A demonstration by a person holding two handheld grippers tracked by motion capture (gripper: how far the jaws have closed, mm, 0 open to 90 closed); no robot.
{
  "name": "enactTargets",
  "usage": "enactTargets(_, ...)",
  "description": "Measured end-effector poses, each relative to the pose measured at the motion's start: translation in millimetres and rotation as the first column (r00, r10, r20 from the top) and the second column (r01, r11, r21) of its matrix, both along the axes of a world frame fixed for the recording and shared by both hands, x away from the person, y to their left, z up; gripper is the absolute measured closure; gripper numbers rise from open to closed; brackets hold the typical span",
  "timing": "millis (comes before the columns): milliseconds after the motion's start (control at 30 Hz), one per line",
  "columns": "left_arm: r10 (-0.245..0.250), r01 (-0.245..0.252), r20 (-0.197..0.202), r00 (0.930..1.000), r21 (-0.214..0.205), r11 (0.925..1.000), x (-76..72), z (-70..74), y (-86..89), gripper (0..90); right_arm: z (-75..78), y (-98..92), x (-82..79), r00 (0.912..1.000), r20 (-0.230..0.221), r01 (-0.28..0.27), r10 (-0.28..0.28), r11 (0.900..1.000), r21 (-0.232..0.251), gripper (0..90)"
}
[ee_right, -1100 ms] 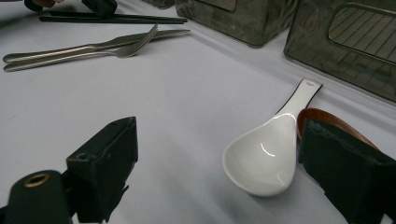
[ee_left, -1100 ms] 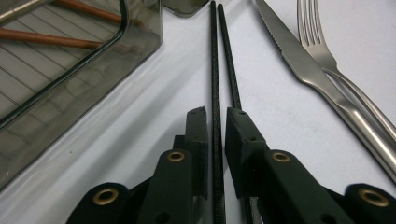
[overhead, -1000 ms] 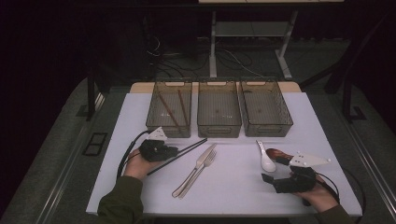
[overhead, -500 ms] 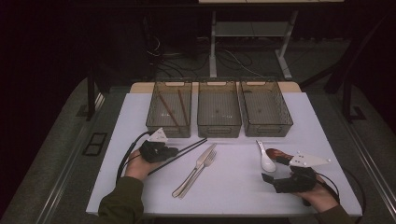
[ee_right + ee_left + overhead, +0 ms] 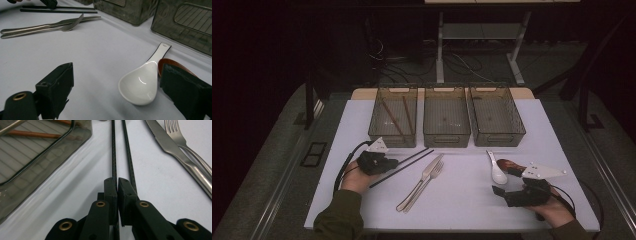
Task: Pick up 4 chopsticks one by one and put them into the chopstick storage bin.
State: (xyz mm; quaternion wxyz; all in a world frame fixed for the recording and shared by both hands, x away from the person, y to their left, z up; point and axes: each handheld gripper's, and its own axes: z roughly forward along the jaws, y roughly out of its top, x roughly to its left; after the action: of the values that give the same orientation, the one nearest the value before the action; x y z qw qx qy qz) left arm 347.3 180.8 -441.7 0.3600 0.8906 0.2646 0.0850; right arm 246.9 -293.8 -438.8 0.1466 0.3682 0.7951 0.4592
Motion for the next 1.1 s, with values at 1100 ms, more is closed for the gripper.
enactTargets(1100, -0.001, 0.000, -0.008, 1.0000, -0.075, 0.9971, -14.5, 44.6, -0.4, 85.5, 0.5, 0.8, -0.3, 0.9999, 0.006, -0.011, 0.011, 0.9999, -0.001, 12.2)
